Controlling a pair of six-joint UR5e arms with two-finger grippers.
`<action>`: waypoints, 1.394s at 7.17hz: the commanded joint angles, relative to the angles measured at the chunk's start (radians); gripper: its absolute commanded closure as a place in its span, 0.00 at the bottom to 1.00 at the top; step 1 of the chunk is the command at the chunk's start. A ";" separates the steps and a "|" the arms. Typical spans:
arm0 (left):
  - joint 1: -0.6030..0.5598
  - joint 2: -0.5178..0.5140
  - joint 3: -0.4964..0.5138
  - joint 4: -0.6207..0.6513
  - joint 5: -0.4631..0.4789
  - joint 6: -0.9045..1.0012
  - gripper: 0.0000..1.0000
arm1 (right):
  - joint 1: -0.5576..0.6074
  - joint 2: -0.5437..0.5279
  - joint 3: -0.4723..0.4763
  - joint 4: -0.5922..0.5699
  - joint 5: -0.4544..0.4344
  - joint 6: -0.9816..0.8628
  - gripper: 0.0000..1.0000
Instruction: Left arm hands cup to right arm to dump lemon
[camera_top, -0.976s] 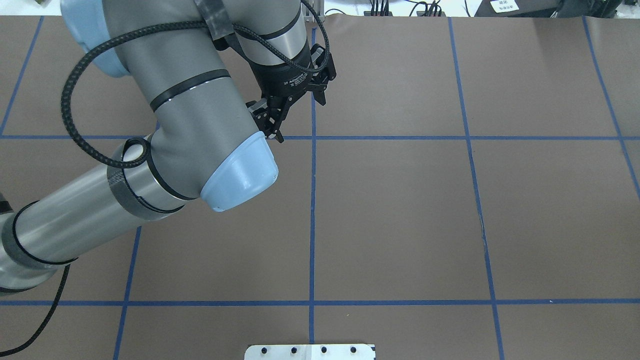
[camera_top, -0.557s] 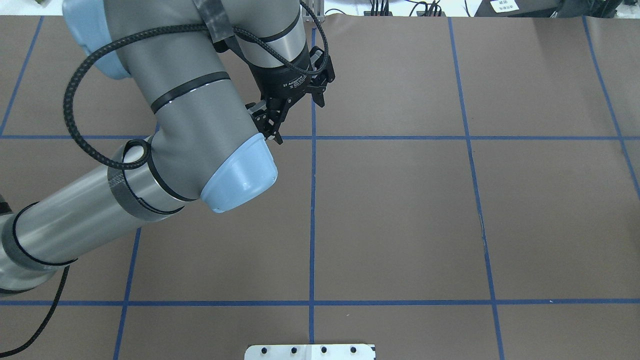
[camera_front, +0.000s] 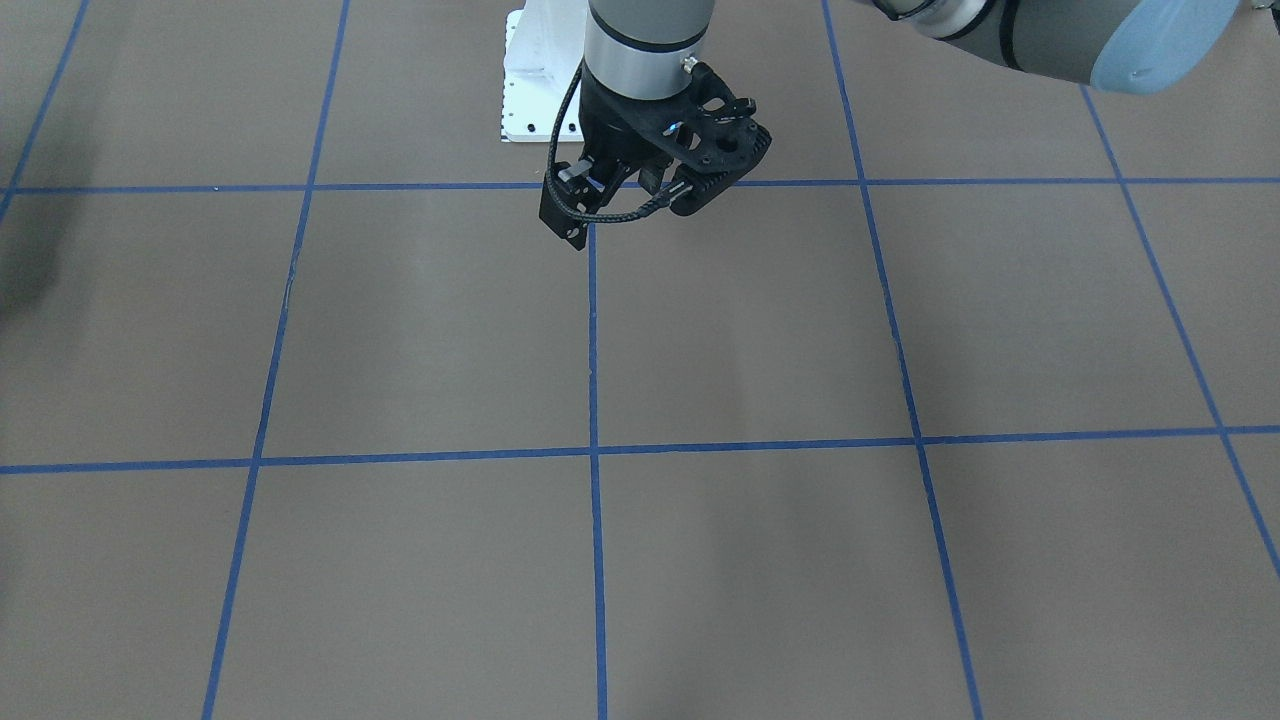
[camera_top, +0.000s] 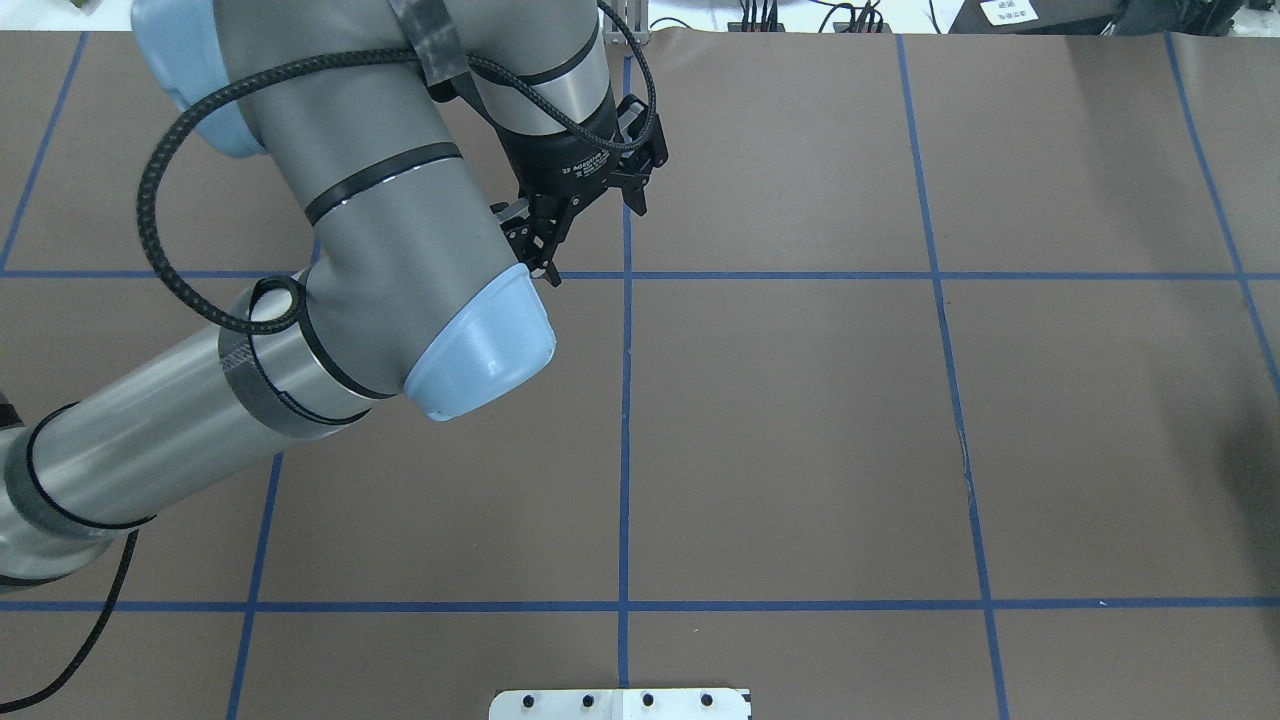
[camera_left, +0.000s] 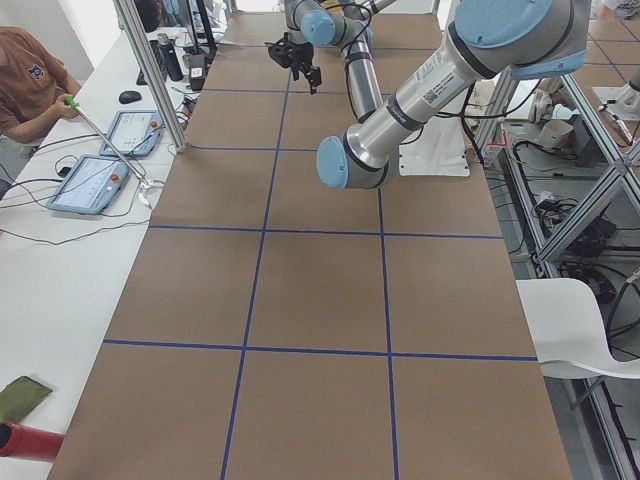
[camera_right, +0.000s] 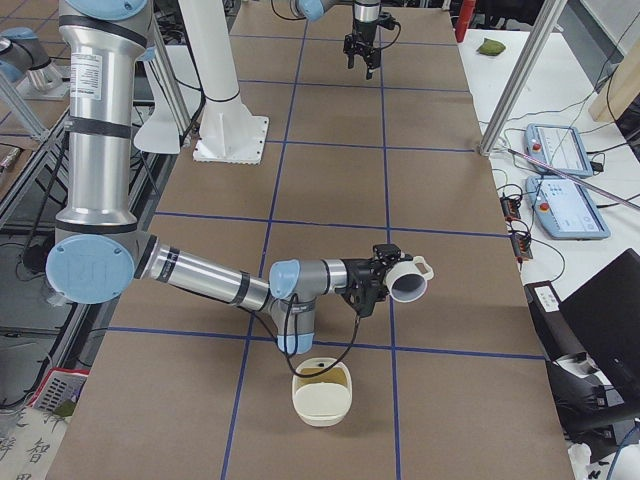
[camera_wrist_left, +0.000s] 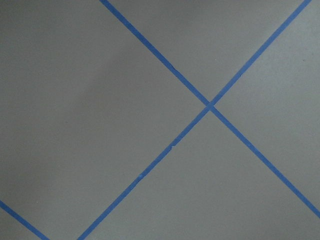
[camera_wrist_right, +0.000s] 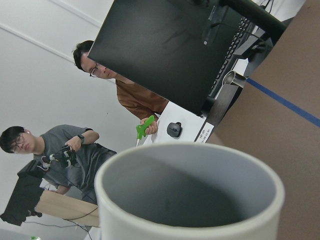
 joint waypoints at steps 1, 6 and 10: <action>-0.012 -0.002 0.007 -0.002 0.021 0.035 0.00 | -0.070 0.120 0.001 -0.173 -0.041 -0.304 0.87; -0.020 -0.007 0.070 -0.021 0.046 0.108 0.00 | -0.406 0.436 0.091 -0.667 -0.465 -0.477 0.88; -0.020 -0.044 0.159 -0.102 0.075 0.113 0.00 | -0.636 0.568 0.120 -0.833 -0.712 -0.549 0.87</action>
